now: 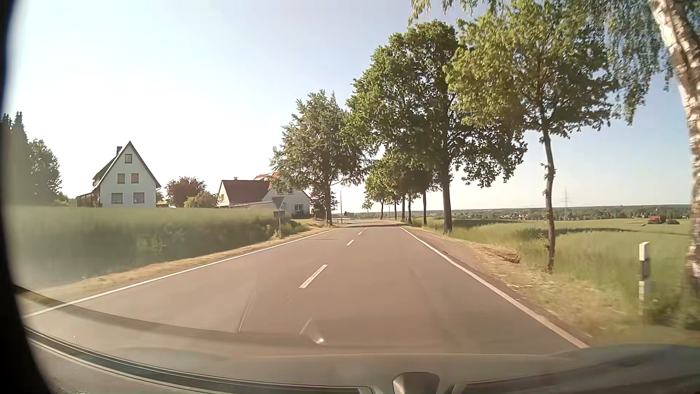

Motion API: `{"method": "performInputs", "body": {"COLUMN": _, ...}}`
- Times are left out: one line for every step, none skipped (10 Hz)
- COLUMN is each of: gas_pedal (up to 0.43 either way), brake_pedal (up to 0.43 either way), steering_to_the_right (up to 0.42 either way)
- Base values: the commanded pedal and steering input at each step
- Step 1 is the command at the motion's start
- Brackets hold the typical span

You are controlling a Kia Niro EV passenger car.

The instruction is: Follow the waypoints while adhering to traffic rules and regulations

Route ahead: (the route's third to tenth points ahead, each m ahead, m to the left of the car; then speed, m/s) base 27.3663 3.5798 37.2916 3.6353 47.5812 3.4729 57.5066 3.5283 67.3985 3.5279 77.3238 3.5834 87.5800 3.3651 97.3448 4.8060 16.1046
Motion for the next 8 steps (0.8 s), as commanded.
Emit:
{"method": "performInputs", "body": {"gas_pedal": 0.268, "brake_pedal": 0.006, "steering_to_the_right": 0.008}}
{"method": "performInputs", "body": {"gas_pedal": 0.260, "brake_pedal": 0.006, "steering_to_the_right": 0.005}}
{"method": "performInputs", "body": {"gas_pedal": 0.260, "brake_pedal": 0.006, "steering_to_the_right": 0.005}}
{"method": "performInputs", "body": {"gas_pedal": 0.260, "brake_pedal": 0.006, "steering_to_the_right": 0.004}}
{"method": "performInputs", "body": {"gas_pedal": 0.260, "brake_pedal": 0.006, "steering_to_the_right": 0.004}}
{"method": "performInputs", "body": {"gas_pedal": 0.248, "brake_pedal": 0.006, "steering_to_the_right": 0.004}}
{"method": "performInputs", "body": {"gas_pedal": 0.248, "brake_pedal": 0.006, "steering_to_the_right": 0.004}}
{"method": "performInputs", "body": {"gas_pedal": 0.248, "brake_pedal": 0.006, "steering_to_the_right": 0.004}}
